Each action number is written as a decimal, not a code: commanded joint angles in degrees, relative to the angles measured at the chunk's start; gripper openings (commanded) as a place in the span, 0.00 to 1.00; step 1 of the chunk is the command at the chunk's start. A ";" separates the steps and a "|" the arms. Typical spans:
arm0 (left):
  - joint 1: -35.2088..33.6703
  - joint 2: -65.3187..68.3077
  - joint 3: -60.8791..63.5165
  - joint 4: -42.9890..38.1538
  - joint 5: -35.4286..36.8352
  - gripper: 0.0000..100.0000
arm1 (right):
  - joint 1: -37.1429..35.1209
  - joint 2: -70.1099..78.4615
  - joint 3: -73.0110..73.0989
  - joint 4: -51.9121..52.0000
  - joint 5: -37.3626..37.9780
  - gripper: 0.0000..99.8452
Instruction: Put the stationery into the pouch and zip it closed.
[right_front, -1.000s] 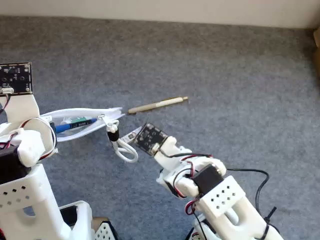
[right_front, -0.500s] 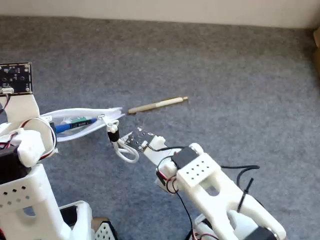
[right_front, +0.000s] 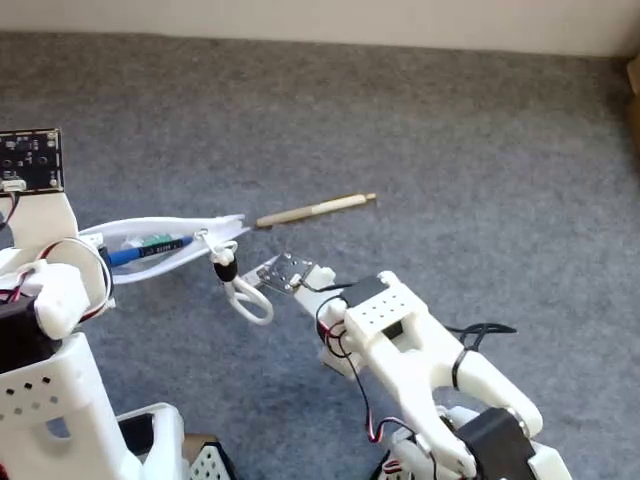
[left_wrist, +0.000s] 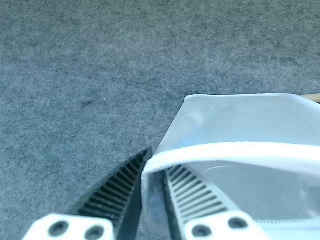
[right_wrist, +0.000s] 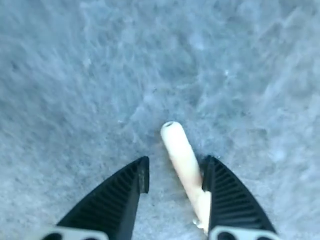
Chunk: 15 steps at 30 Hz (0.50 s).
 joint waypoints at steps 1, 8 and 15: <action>0.84 1.36 1.36 -0.62 0.70 0.01 | 0.75 0.13 -2.68 -0.40 0.70 0.16; 0.84 1.36 1.36 -0.53 0.70 0.01 | 0.57 0.13 -2.59 -0.40 0.88 0.07; 0.84 1.36 1.36 -0.53 0.70 0.01 | 0.57 0.04 -2.59 -0.40 0.88 0.02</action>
